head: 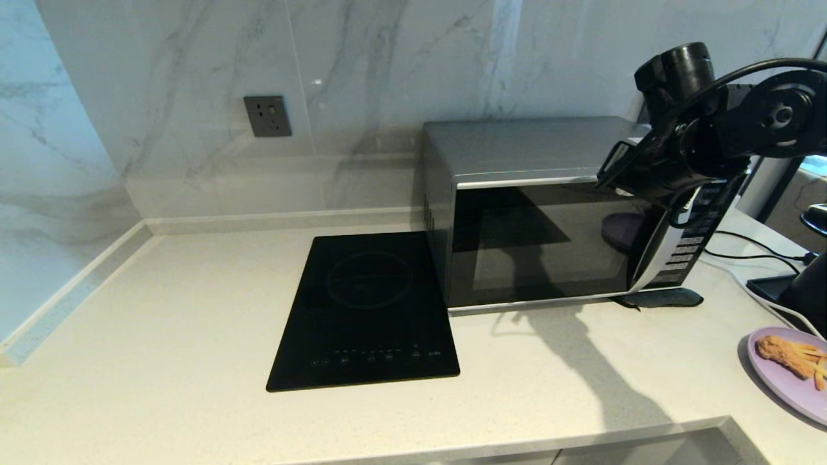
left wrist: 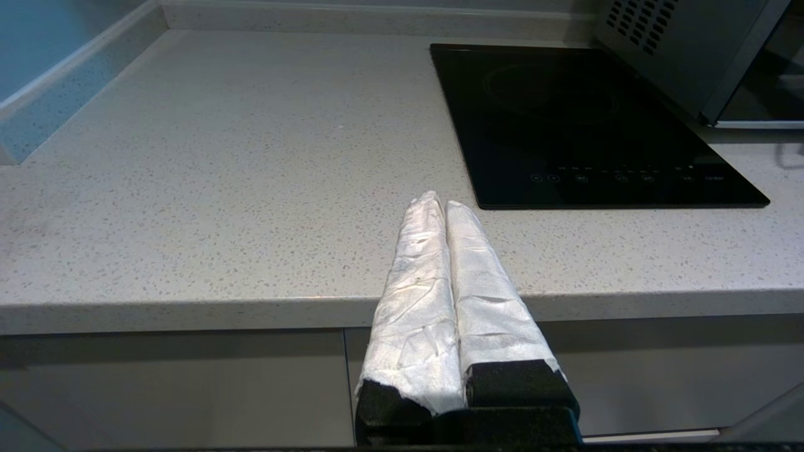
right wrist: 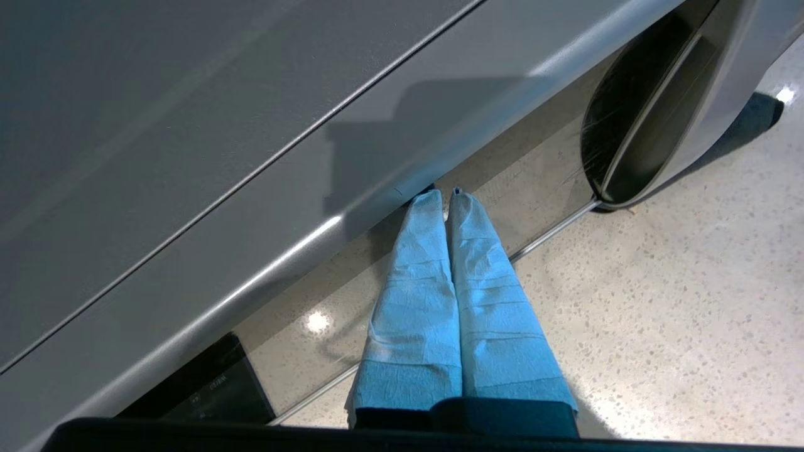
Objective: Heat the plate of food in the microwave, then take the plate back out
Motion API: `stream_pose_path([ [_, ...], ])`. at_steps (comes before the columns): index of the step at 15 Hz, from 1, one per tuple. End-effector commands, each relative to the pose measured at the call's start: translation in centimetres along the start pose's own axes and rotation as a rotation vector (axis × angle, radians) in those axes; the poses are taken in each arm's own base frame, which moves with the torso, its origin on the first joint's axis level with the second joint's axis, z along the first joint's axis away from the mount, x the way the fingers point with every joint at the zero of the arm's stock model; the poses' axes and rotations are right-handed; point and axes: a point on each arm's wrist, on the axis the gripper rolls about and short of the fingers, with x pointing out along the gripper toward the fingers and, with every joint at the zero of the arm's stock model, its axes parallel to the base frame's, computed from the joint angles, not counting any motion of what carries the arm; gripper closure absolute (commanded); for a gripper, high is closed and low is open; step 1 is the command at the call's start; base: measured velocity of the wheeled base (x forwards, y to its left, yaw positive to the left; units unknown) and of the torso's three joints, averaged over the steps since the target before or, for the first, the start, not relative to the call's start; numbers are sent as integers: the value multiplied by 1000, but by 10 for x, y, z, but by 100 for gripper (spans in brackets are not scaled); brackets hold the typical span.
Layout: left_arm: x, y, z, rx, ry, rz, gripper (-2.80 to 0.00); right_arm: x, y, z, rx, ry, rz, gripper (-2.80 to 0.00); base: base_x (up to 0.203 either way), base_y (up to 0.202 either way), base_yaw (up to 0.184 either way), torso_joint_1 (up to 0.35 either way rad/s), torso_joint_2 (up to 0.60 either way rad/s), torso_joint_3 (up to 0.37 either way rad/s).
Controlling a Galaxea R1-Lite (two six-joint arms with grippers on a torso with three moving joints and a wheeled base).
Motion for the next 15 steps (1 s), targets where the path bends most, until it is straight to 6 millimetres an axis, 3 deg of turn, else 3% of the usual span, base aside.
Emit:
stream_pose_path([
  [1,0,0,0,0,1,1,0,-25,-12,6,-7,-9,2,0,0,0,0,0,0,0],
  [5,0,0,0,0,1,1,0,-79,-49,11,-54,-29,4,0,0,0,0,0,0,0],
  [9,0,0,0,0,1,1,0,-146,-111,10,-139,-91,-17,0,0,0,0,0,0,0],
  [15,0,0,0,-1,1,1,0,-238,-195,-10,-185,-232,14,0,0,0,0,0,0,0],
])
